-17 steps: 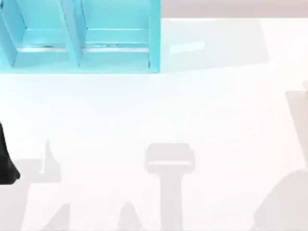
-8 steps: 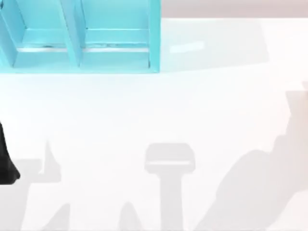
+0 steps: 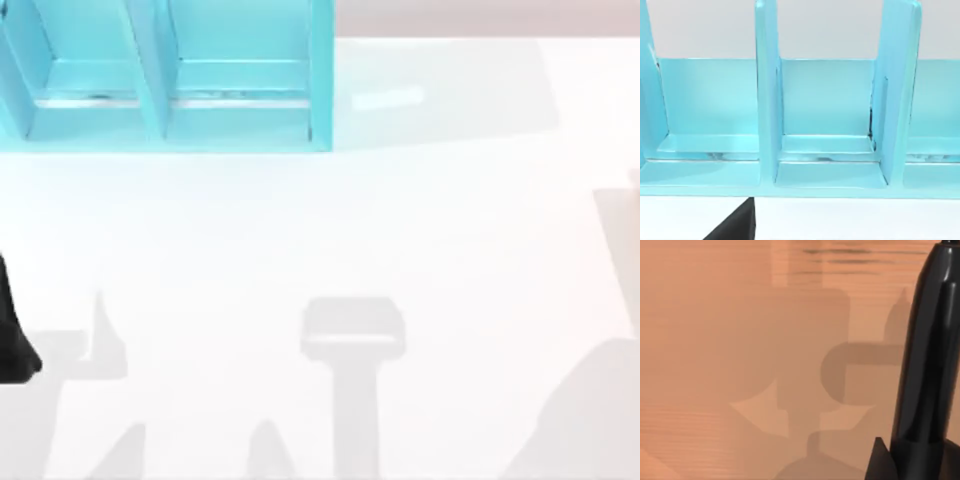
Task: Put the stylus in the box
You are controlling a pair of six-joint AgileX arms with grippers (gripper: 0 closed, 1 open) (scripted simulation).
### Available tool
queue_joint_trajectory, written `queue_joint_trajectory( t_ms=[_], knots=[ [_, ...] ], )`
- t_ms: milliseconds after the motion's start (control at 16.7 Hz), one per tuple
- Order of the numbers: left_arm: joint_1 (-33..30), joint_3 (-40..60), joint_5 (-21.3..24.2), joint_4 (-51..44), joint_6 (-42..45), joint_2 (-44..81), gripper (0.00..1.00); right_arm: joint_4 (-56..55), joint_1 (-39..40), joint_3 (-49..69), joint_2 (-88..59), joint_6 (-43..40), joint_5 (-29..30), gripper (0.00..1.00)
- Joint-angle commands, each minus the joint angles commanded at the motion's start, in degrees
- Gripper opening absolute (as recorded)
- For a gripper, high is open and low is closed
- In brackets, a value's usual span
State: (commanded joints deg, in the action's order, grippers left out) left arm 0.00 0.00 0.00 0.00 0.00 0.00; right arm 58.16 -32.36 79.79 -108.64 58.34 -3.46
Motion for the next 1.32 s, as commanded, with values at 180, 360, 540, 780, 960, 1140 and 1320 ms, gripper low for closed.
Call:
queue_joint_trajectory(
  t_ms=[180, 360, 540, 780, 960, 1140, 1320],
  knots=[
    [0.00, 0.00, 0.00, 0.00, 0.00, 0.00, 1.00, -0.09, -0.30, -0.14, 0.04, -0.15, 0.00, 0.00],
    [0.00, 0.00, 0.00, 0.00, 0.00, 0.00, 1.00, -0.09, -0.30, -0.14, 0.04, -0.15, 0.00, 0.15],
    [0.00, 0.00, 0.00, 0.00, 0.00, 0.00, 1.00, -0.09, -0.30, -0.14, 0.04, -0.15, 0.00, 0.38],
    [0.00, 0.00, 0.00, 0.00, 0.00, 0.00, 1.00, -0.09, -0.30, -0.14, 0.04, -0.15, 0.00, 0.68],
    [0.00, 0.00, 0.00, 0.00, 0.00, 0.00, 1.00, -0.09, -0.30, -0.14, 0.04, -0.15, 0.00, 0.90],
    [0.00, 0.00, 0.00, 0.00, 0.00, 0.00, 1.00, -0.09, -0.30, -0.14, 0.04, -0.15, 0.00, 1.00],
    [0.00, 0.00, 0.00, 0.00, 0.00, 0.00, 1.00, -0.09, -0.30, -0.14, 0.04, -0.15, 0.00, 1.00]
  ],
)
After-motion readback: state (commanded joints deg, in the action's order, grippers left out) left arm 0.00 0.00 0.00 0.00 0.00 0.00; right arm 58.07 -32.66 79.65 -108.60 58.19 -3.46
